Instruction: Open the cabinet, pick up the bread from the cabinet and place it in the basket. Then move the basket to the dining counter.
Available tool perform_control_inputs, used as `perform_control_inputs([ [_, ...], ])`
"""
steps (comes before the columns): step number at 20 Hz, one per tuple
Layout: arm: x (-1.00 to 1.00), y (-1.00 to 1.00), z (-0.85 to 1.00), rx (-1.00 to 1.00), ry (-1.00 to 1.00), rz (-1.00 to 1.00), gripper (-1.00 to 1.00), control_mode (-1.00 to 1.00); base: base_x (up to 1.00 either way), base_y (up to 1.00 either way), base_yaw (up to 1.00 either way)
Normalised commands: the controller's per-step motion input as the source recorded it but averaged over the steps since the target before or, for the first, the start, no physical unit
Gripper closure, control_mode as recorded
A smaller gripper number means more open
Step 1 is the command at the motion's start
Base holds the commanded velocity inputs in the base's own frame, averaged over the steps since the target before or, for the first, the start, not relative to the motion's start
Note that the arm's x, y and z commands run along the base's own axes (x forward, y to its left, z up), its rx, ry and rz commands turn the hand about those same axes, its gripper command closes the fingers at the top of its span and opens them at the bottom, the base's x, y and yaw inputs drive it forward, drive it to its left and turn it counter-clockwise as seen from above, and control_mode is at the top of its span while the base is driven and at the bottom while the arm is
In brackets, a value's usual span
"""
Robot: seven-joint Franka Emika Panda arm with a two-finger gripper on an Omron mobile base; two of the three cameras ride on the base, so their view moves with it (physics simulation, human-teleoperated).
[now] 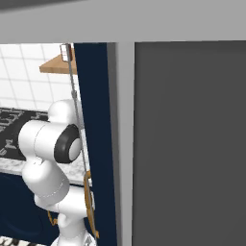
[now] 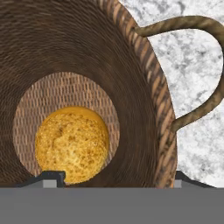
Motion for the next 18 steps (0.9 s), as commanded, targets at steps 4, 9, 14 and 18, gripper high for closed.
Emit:
perform_control_inputs([
  [4,0.00,0.00,-0.02,0.00,-0.06,0.00,1.00,-1.00,0.00,0.00,0.00],
  [9,0.00,0.00,0.00,0.00,0.00,0.00,1.00,-1.00,0.00,0.00,0.00],
  [14,-0.02,0.00,0.04,0.00,0.00,0.00,1.00,-1.00,0.00,0.00,0.00],
  [18,-0.19,0.00,0.30,0.00,0.00,0.00,1.00,-1.00,0.00,0.00,0.00],
])
